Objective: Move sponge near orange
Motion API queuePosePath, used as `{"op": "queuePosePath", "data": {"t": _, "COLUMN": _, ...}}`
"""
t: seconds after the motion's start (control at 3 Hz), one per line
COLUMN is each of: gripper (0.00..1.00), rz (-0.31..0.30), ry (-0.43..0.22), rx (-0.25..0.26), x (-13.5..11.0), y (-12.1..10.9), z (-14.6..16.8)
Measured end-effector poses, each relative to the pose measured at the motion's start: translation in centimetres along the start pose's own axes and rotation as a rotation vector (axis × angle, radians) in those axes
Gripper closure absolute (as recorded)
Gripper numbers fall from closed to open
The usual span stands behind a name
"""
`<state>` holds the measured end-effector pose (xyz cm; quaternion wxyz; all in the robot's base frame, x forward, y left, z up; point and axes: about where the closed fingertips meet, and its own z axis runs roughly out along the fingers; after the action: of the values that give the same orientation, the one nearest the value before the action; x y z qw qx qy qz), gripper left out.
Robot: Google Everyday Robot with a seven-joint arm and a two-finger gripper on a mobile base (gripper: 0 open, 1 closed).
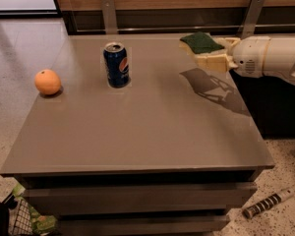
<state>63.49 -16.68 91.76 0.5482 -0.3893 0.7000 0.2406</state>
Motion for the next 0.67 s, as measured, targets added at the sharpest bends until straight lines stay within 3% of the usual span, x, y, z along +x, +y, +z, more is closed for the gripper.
{"op": "queuePosePath", "data": {"t": 0.67, "gripper": 1.0, "rz": -0.037, "ry": -0.003, "rx": -0.089, "x": 1.4, "y": 9.9, "z": 3.3}}
